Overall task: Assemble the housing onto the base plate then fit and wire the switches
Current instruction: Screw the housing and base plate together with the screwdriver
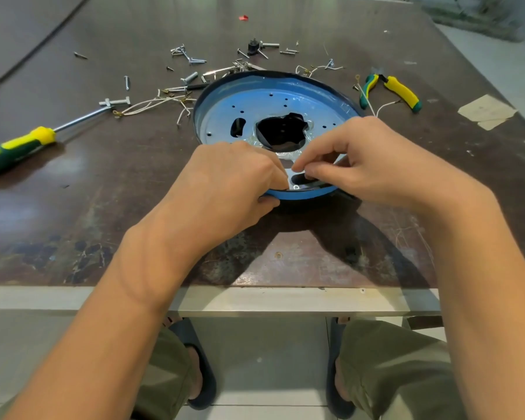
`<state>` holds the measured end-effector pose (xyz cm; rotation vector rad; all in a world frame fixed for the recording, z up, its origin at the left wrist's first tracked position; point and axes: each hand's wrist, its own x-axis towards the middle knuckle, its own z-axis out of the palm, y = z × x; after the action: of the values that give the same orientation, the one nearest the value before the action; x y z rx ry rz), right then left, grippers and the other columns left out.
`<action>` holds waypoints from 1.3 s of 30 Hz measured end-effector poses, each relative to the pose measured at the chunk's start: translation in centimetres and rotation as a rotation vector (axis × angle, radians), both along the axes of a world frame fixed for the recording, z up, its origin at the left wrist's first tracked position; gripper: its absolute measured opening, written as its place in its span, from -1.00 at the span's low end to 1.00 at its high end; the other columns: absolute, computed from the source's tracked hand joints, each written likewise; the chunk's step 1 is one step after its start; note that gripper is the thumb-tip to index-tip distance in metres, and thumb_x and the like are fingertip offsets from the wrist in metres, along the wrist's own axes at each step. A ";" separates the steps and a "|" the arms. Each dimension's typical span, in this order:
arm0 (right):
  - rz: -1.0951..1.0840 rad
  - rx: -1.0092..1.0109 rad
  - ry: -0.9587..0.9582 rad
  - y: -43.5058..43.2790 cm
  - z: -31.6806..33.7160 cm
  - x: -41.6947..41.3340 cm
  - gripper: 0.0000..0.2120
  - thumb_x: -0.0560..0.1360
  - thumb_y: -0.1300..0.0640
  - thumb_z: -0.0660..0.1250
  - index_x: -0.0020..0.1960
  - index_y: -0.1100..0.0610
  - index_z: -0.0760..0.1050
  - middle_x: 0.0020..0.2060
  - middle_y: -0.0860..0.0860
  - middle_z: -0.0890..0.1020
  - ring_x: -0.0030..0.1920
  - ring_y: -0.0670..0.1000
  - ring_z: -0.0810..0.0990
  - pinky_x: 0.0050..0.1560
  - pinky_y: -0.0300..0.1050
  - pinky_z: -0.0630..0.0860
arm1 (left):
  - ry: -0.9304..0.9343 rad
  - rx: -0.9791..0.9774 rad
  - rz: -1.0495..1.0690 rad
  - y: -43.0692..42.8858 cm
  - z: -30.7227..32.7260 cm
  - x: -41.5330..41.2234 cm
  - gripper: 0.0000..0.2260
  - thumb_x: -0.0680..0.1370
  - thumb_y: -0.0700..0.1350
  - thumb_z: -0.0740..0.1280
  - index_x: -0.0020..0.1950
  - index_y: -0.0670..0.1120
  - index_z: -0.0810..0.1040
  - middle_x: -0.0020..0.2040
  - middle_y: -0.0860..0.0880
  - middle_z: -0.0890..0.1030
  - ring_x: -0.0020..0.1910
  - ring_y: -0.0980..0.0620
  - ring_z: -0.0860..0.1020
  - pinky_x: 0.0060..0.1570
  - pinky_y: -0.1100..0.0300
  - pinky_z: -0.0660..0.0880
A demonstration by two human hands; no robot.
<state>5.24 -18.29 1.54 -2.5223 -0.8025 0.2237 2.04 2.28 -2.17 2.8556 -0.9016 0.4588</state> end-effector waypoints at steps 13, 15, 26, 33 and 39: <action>0.114 -0.115 0.119 1.5 0.6 1.8 -0.92 0.47 -0.08 0.46 -0.20 -0.20 0.63 -0.27 -0.02 0.66 -0.19 0.04 0.60 -0.11 0.10 0.58 | 0.038 -0.039 -0.009 0.2 -0.3 0.3 -0.83 0.52 0.04 0.40 0.09 0.17 0.66 0.10 0.20 0.64 0.03 0.04 0.61 -0.15 0.01 0.58; 0.122 -0.134 0.103 1.7 0.4 1.9 -0.89 0.48 -0.09 0.44 -0.23 -0.19 0.61 -0.30 0.00 0.65 -0.23 0.04 0.59 -0.16 0.08 0.57 | 0.049 -0.044 -0.003 0.2 -0.3 0.3 -0.82 0.52 0.05 0.39 0.12 0.18 0.65 0.12 0.20 0.64 0.05 0.03 0.61 -0.13 0.00 0.58; 0.105 -0.169 0.085 1.8 -0.1 2.2 -0.77 0.54 -0.11 0.38 -0.26 -0.06 0.59 -0.47 -0.08 0.53 -0.42 -0.10 0.43 -0.39 -0.29 0.35 | 0.096 -0.045 0.027 0.5 -0.3 0.5 -0.82 0.54 0.09 0.35 0.10 0.14 0.65 0.04 0.09 0.68 0.01 -0.03 0.60 -0.11 -0.03 0.57; 0.119 -0.120 0.114 1.7 0.3 1.9 -0.88 0.48 -0.06 0.45 -0.24 -0.16 0.64 -0.34 -0.08 0.63 -0.29 -0.08 0.54 -0.22 -0.12 0.51 | 0.140 -0.084 0.022 0.6 -0.5 0.8 -0.80 0.50 0.10 0.39 -0.01 0.02 0.68 0.00 0.02 0.70 -0.01 -0.03 0.62 -0.09 -0.04 0.59; 0.082 -0.178 0.070 2.0 -0.3 2.1 -0.61 0.51 -0.14 0.38 -0.41 0.03 0.52 -0.54 -0.02 0.42 -0.50 -0.08 0.33 -0.44 -0.21 0.28 | 0.135 -0.097 0.016 0.6 -0.3 0.7 -0.82 0.51 0.09 0.40 0.03 0.06 0.69 0.01 0.03 0.70 -0.05 -0.04 0.62 -0.14 -0.05 0.58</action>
<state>7.33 -16.29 1.27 -2.6317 -0.8939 0.4254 2.70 2.88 -2.48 2.7688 -0.8114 0.2975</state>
